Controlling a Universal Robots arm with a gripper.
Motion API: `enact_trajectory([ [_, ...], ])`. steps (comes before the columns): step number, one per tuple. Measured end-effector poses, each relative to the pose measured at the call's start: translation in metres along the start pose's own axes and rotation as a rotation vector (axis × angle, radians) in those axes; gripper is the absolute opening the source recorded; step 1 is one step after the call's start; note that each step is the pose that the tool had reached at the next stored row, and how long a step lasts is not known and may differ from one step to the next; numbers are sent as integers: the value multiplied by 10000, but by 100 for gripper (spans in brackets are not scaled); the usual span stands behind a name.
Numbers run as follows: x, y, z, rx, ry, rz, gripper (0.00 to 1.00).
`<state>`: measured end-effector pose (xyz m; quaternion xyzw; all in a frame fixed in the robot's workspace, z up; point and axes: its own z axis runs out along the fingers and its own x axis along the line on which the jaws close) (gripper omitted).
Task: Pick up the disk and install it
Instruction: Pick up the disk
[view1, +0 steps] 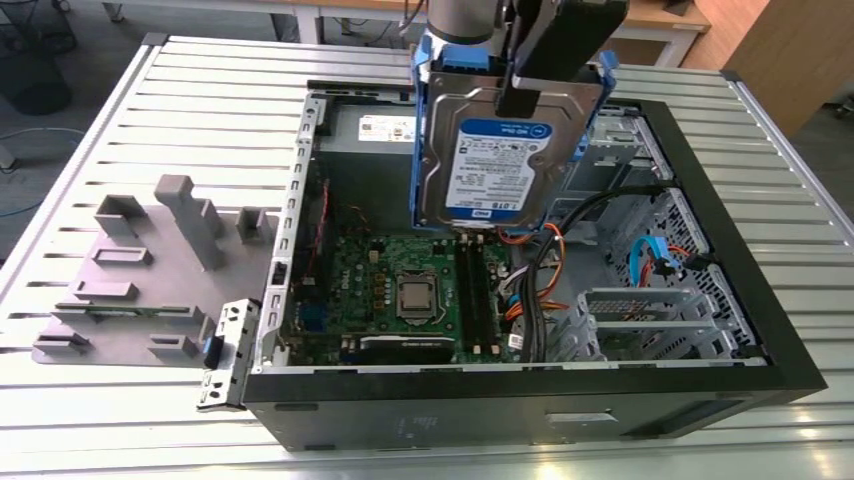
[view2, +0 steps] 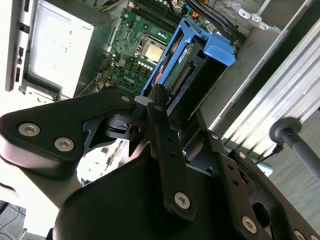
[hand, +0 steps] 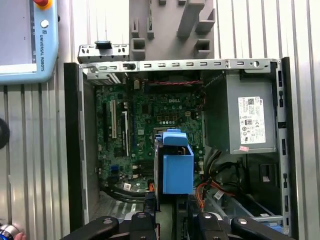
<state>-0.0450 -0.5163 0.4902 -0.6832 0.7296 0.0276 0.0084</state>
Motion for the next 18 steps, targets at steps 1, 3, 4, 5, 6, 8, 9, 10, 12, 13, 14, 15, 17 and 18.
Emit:
enact_trajectory([
  [1,26,-2,-1,1,0,0,35],
  [3,78,-5,-5,0,5,0,35],
  [4,105,-7,-6,0,5,0,35],
  [5,131,-9,-7,1,6,0,35],
  [6,157,-10,-7,1,6,0,35],
  [8,203,-13,-11,1,12,0,35],
  [9,223,-14,-12,1,14,0,35],
  [10,241,-15,-12,1,15,0,35],
  [12,276,-18,-14,2,19,0,35],
  [13,290,-19,-15,2,22,0,35],
  [14,299,-19,-16,2,27,1,35],
  [15,302,-19,-16,2,28,2,35],
  [17,303,-19,-16,2,27,2,35],
  [18,303,-20,-16,2,28,1,35],
])
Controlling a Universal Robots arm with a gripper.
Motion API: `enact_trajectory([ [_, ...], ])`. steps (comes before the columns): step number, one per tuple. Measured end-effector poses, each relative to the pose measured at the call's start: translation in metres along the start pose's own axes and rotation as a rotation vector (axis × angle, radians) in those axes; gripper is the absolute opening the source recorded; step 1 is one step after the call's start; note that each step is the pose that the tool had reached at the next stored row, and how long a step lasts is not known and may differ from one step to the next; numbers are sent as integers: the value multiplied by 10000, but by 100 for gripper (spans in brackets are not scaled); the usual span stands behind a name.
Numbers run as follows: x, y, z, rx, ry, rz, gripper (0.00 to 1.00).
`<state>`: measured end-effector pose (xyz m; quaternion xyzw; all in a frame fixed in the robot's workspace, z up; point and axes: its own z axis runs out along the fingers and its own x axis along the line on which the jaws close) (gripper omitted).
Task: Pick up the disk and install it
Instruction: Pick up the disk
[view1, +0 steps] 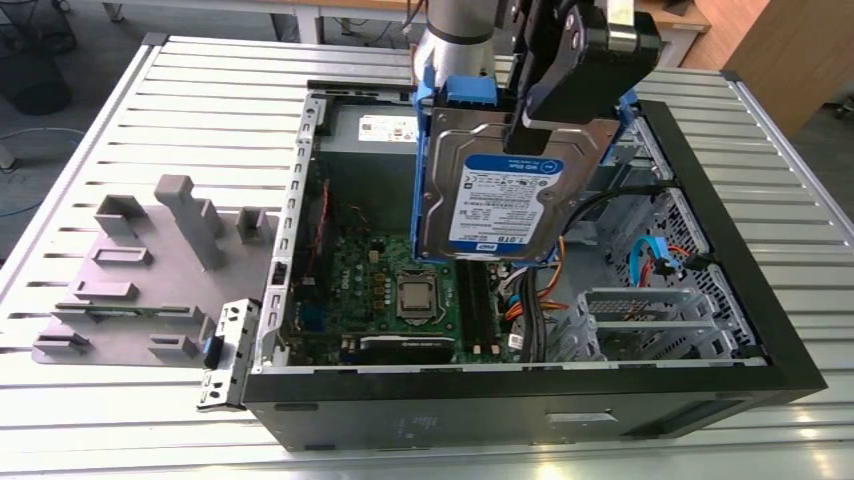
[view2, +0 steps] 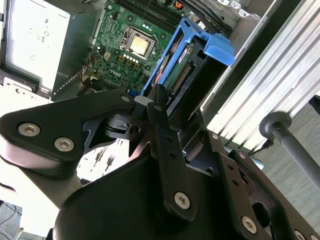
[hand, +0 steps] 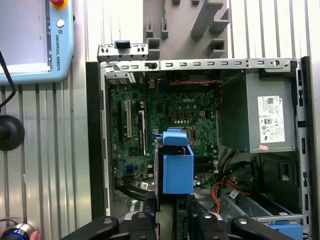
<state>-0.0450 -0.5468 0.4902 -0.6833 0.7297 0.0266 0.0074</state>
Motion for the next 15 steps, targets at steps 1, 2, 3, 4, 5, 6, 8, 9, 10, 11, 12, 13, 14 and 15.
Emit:
enact_trajectory([
  [1,1,0,0,0,0,0,35],
  [2,1,0,0,0,0,0,35],
  [3,1,0,0,0,1,0,35],
  [4,1,0,0,0,0,0,35],
  [5,1,0,0,0,0,0,35],
  [6,1,-6,0,0,0,-1,35],
  [8,0,-23,0,0,-1,0,35],
  [9,-1,-35,0,0,0,0,35],
  [10,-2,-45,-1,-1,1,0,35],
  [11,-2,-48,-1,0,-1,-1,35],
  [12,-2,-47,-1,0,-1,1,35],
  [13,-2,-48,-1,0,0,1,35],
  [14,-2,-48,-1,0,0,1,35],
  [15,-2,-49,-1,0,0,1,35],
])
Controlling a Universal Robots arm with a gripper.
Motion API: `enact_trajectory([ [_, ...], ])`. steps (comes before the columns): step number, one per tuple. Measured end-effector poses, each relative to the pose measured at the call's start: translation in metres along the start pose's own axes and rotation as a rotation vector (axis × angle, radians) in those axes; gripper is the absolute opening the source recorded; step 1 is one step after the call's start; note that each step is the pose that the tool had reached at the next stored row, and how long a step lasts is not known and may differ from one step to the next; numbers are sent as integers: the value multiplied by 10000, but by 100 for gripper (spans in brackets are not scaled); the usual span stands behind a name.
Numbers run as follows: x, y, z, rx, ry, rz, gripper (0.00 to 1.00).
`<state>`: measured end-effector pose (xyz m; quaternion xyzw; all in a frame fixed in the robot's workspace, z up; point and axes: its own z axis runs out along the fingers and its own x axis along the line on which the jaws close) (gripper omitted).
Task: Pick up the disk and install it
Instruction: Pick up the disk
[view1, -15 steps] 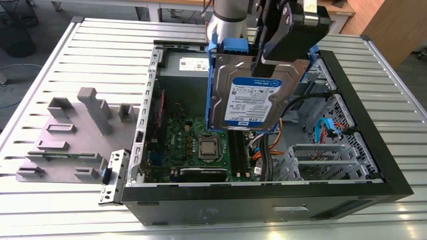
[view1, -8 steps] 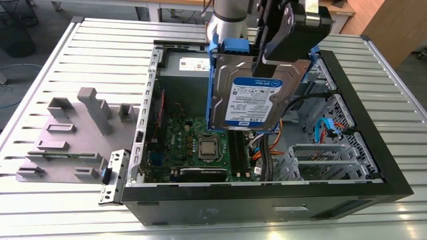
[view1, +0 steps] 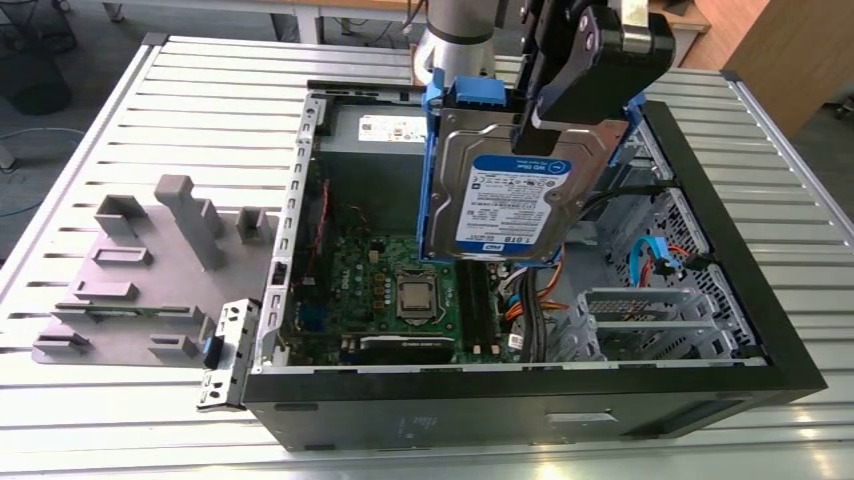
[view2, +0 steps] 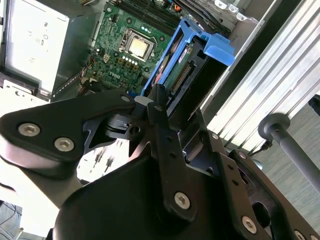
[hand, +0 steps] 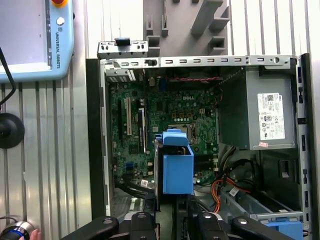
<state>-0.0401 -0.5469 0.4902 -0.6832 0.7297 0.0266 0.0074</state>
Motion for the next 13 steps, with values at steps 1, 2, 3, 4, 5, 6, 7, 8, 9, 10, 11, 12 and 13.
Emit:
enact_trajectory([
  [1,0,0,0,0,1,-1,35],
  [2,0,-1,-1,0,1,-1,35],
  [3,0,-1,0,0,1,0,35],
  [4,0,-1,0,0,1,0,35],
  [5,0,-1,0,0,0,-1,35],
  [6,0,-4,0,0,1,-1,35],
  [7,0,-6,0,0,0,-2,35],
  [8,-1,-10,0,0,0,-2,35],
  [9,-1,-18,-1,0,0,-1,35],
  [10,-2,-30,-1,0,0,-1,35],
  [11,-3,-44,-1,0,0,-1,35],
  [12,-4,-57,-2,0,0,-1,35],
  [13,-4,-69,-2,0,0,0,35],
])
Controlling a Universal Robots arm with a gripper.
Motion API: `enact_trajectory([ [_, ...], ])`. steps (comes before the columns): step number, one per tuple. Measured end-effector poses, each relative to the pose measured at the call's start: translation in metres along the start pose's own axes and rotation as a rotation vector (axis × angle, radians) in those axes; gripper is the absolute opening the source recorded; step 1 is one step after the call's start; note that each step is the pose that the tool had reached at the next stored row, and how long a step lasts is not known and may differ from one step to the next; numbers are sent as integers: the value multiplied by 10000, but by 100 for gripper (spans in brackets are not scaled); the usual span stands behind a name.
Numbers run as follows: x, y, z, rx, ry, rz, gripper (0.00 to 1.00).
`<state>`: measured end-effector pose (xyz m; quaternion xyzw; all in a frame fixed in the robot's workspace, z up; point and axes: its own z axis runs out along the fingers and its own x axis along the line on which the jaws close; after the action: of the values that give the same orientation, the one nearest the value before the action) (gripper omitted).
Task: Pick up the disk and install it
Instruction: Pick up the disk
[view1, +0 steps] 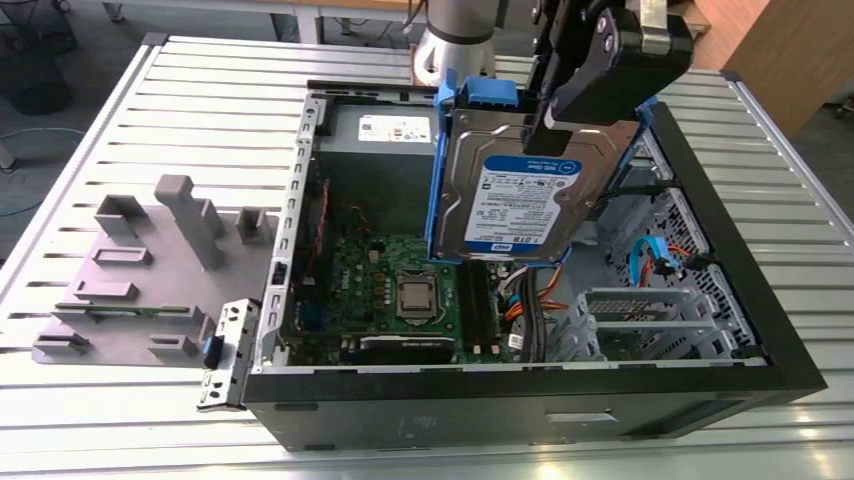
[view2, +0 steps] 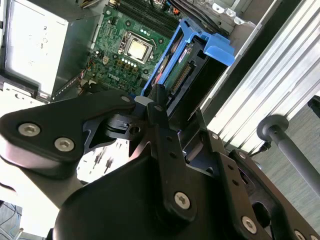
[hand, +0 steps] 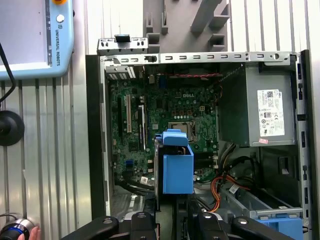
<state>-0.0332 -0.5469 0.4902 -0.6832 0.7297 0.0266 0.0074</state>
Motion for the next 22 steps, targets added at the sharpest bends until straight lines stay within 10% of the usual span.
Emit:
enact_trajectory([
  [8,-12,-178,-4,0,0,0,35],
  [22,-15,-209,-4,-1,-4,-1,35],
])
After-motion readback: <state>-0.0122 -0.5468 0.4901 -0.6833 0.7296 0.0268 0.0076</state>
